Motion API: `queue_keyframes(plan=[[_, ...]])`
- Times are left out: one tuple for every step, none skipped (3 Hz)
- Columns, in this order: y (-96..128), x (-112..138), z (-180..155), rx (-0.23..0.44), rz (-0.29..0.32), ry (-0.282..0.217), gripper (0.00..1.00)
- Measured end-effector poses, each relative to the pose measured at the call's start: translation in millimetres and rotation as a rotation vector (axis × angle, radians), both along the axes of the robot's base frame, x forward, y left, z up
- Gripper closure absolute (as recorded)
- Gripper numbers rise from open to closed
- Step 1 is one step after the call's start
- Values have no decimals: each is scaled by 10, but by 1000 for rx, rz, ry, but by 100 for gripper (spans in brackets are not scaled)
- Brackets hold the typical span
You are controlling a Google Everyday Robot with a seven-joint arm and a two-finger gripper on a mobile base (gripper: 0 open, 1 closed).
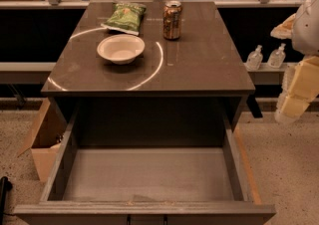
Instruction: Place orange can into top drawer
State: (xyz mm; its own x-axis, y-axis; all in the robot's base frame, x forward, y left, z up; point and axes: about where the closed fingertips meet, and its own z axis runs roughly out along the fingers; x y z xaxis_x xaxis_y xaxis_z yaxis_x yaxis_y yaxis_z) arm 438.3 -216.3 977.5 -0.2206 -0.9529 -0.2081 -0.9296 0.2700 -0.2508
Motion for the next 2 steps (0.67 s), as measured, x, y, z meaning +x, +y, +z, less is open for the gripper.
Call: queue_keyframes(plan=[[0,0,0,0,0,0,0],[50,178,53,99,6,-42,0]])
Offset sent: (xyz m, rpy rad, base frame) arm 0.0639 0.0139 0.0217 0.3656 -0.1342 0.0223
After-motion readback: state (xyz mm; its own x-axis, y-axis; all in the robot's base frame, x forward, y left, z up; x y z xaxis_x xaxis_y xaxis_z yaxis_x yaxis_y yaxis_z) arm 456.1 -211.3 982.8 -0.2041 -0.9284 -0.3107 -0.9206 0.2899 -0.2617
